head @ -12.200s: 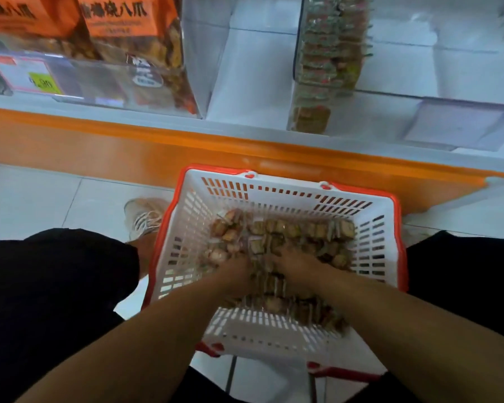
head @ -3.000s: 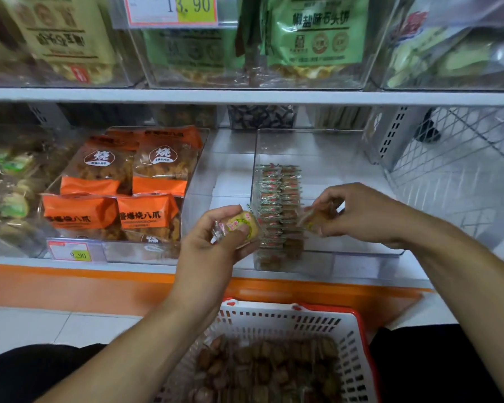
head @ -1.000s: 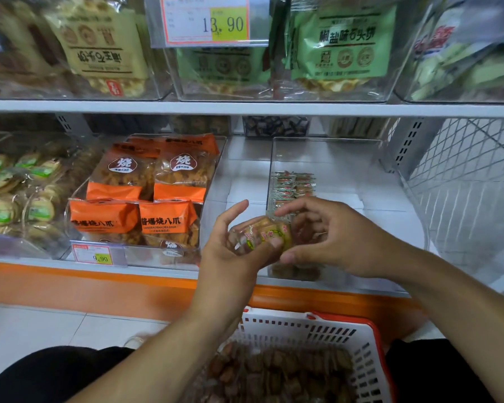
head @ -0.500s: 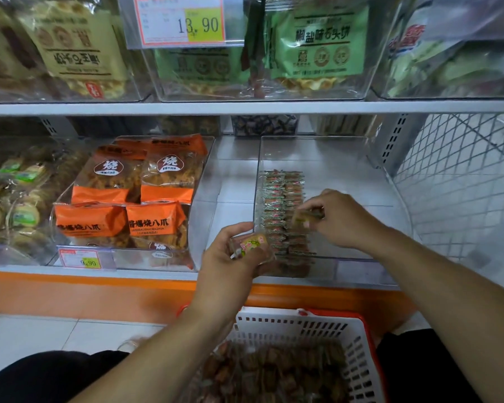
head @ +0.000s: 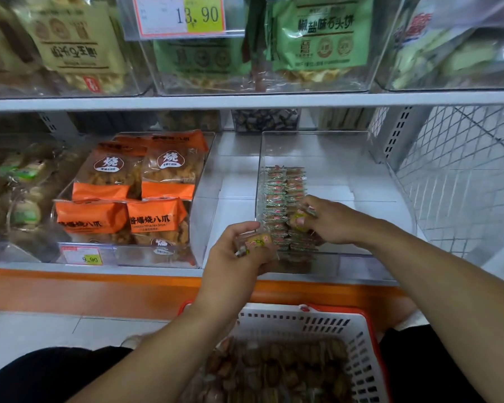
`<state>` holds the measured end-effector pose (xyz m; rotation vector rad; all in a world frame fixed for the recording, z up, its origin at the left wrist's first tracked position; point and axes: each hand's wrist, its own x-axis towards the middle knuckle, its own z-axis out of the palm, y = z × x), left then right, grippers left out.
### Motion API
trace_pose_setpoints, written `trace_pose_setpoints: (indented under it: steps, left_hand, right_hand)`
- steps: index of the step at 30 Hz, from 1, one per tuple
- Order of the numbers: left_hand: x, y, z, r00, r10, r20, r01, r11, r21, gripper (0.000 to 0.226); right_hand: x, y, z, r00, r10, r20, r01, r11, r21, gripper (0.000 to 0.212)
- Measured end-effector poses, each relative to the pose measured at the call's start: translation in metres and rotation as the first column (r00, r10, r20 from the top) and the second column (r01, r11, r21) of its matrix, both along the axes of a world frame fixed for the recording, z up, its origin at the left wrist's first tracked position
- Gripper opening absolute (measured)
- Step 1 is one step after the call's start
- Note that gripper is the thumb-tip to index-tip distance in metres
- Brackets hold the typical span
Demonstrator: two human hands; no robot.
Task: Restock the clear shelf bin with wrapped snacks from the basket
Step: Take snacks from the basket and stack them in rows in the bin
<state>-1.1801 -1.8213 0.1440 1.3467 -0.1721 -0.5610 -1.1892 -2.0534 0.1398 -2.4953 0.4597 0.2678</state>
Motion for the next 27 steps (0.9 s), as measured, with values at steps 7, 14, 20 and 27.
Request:
trace_pose_setpoints:
  steps: [7,14,20,27]
  left_hand:
    - [0.001,-0.002,-0.002,1.000,0.003,-0.016,-0.004,1.000,-0.022,0.033]
    - [0.002,-0.003,-0.006,1.000,0.015,-0.026,-0.016,0.999,-0.044,0.036]
    - [0.005,-0.004,-0.008,0.998,0.041,-0.056,-0.044,0.997,-0.067,0.042]
    - [0.007,-0.004,-0.012,0.998,0.029,-0.048,-0.031,0.999,-0.040,0.044]
  right_hand:
    - [-0.002,0.001,-0.006,0.988,-0.149,0.037,0.134,0.953,0.273,0.009]
    - [-0.001,0.005,-0.004,0.967,-0.250,-0.047,0.243,0.851,0.465,0.026]
    - [0.002,0.000,-0.008,0.944,-0.311,-0.109,0.327,0.843,0.427,0.055]
    - [0.002,-0.001,-0.011,0.935,-0.354,-0.035,0.319,0.789,0.526,0.021]
